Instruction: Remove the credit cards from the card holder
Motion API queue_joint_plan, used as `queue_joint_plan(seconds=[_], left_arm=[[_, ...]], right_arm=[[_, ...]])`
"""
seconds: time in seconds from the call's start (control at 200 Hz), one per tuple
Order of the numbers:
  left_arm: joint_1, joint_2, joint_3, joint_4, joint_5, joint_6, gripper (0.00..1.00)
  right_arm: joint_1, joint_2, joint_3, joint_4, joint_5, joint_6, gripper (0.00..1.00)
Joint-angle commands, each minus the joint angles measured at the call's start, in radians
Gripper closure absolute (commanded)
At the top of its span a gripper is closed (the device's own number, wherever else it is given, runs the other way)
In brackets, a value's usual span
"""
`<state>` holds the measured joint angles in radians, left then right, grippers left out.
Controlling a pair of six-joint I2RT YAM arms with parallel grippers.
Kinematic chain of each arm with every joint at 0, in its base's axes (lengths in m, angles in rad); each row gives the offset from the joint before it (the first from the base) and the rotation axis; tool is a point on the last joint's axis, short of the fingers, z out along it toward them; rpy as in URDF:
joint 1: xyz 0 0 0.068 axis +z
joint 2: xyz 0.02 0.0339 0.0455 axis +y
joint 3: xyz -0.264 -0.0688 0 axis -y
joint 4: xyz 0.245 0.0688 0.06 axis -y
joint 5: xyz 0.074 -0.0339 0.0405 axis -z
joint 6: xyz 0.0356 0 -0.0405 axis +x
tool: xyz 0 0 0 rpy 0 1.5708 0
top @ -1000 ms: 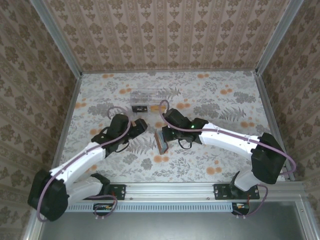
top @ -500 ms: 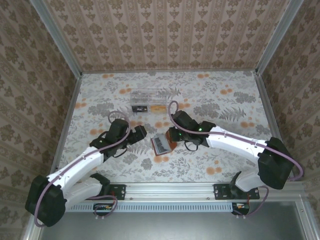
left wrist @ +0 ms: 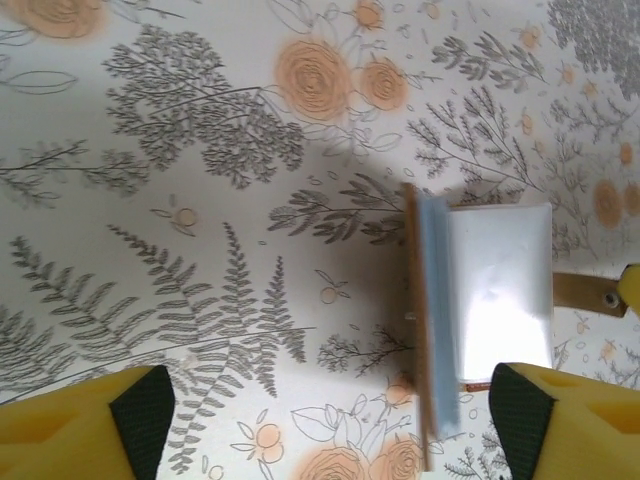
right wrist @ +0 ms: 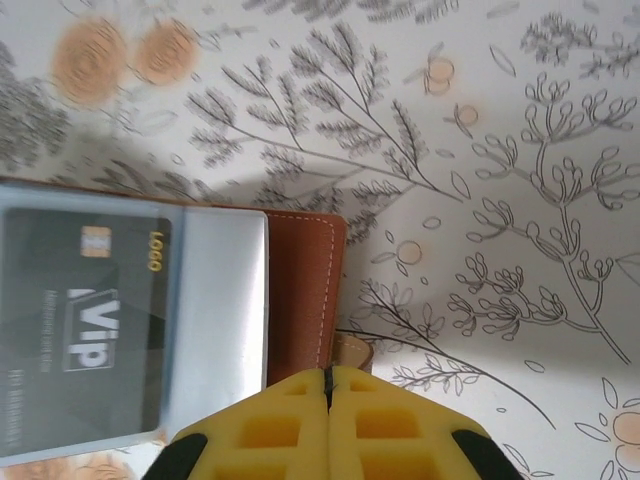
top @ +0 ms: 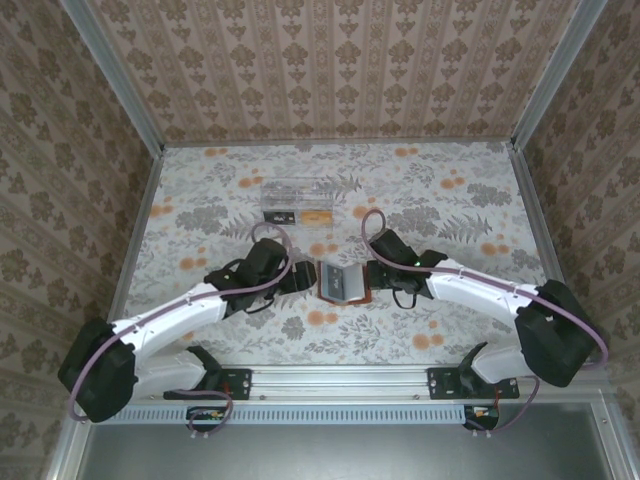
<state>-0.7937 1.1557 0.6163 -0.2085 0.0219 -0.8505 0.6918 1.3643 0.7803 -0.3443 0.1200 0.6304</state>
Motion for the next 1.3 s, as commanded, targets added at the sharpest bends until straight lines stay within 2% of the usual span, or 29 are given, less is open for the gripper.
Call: queue_joint_plan(seconds=[0.0,0.08,0.14,0.21,0.29,0.405,0.62,0.73,0.78,0.905,1.295], left_arm=[[-0.022,0.020,0.048,0.029,-0.017,0.035,0.20],[-0.037,0.034,0.071,0.029,-0.018,0.048,0.26],[-0.051,0.047,0.089,0.035,-0.017,0.061,0.32],[-0.064,0.070,0.107,0.039,-0.013,0.072,0.39],[-0.071,0.103,0.114,0.063,0.002,0.079,0.56],[-0.072,0.171,0.115,0.121,0.037,0.064,0.71],[-0.106,0.320,0.160,0.222,0.101,0.036,0.77],[-0.135,0.405,0.202,0.253,0.126,0.023,0.83],[-0.145,0.444,0.215,0.268,0.138,0.014,0.90],[-0.160,0.519,0.224,0.303,0.165,-0.019,0.95],[-0.154,0.478,0.179,0.257,0.120,-0.021,0.96]], right_arm=[[0.005,-0.041,0.011,-0.003,0.004,-0.004,0.89],[0.008,-0.052,0.016,-0.011,0.003,-0.005,0.89],[0.010,-0.061,0.019,-0.012,0.003,-0.001,0.79],[0.014,-0.069,0.023,-0.017,0.004,0.002,0.76],[0.023,-0.080,0.034,-0.021,0.005,0.005,0.74],[0.042,-0.091,0.055,-0.033,0.009,0.006,0.70],[0.070,-0.118,0.077,-0.046,0.018,0.018,0.68],[0.087,-0.132,0.079,-0.046,0.019,0.027,0.68],[0.095,-0.139,0.081,-0.043,0.018,0.033,0.68],[0.100,-0.140,0.066,-0.013,-0.009,0.054,0.69],[0.097,-0.067,0.002,0.139,-0.117,0.145,0.82]])
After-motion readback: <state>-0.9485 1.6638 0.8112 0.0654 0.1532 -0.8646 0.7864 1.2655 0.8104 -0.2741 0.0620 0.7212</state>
